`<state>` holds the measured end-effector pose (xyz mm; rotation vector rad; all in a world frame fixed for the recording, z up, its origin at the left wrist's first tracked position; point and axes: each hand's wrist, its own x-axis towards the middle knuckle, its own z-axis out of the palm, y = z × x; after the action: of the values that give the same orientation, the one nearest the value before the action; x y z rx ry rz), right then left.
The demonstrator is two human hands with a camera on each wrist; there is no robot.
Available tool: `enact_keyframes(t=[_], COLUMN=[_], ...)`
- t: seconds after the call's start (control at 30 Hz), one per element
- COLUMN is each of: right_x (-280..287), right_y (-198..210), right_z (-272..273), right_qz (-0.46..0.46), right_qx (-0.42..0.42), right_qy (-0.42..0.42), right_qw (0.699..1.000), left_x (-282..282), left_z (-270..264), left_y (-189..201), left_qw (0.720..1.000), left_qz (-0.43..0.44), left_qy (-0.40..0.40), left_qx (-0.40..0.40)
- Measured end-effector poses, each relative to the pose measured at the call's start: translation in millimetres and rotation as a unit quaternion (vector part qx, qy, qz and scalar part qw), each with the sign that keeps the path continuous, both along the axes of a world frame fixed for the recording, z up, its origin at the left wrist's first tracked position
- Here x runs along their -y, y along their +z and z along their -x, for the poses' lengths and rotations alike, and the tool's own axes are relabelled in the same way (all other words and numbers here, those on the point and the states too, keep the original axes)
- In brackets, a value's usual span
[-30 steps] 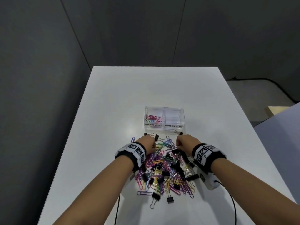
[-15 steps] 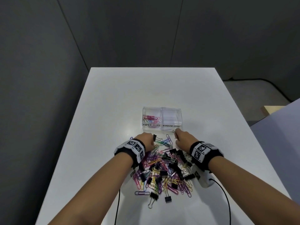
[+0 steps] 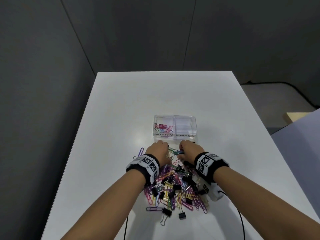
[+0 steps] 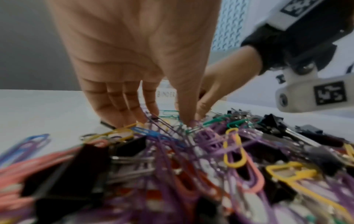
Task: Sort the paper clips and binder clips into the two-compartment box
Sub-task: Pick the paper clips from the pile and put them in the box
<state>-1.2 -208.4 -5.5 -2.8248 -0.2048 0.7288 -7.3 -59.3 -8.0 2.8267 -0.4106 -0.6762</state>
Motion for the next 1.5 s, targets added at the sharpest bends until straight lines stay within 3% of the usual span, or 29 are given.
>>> enact_keyframes(t=[0.17,0.47,0.67,0.87,1.23,1.4,1.5], right_x=[0.6,6.2,9.5,15.4,24.8,26.0,26.7], right_y=[-1.5,-0.2,7.4,12.3,5.0,1.5,2.4], right_z=[0.0,8.4,8.9,5.3,11.8,13.2,11.6], right_qz=[0.015,0.025,-0.033,-0.028,-0.149,-0.102,-0.149], right_qx=[0.007,0.027,0.012,0.005,0.005,0.013,0.023], right_qy=[0.024,0.074,0.007,-0.046,-0.115,-0.114,-0.131], right_qw=[1.0,0.997,0.999,0.999,0.982,0.988,0.98], left_x=[8.6,-2.3,-11.3,-18.2,-21.5,-22.5,-29.1], left_z=[1.0,-7.7,-9.0,-7.7,-8.1,-7.3,-8.6], left_y=[-6.9,-2.5,6.6,10.0,11.0,14.8,18.0], left_qw=[0.998,0.993,0.983,0.969,0.984,0.991,0.991], left_qz=[0.045,0.103,0.164,0.211,0.151,0.112,0.118], left_qy=[0.044,0.018,0.052,0.098,0.095,0.06,0.058], left_qx=[-0.019,-0.057,-0.06,-0.08,-0.026,-0.04,-0.029])
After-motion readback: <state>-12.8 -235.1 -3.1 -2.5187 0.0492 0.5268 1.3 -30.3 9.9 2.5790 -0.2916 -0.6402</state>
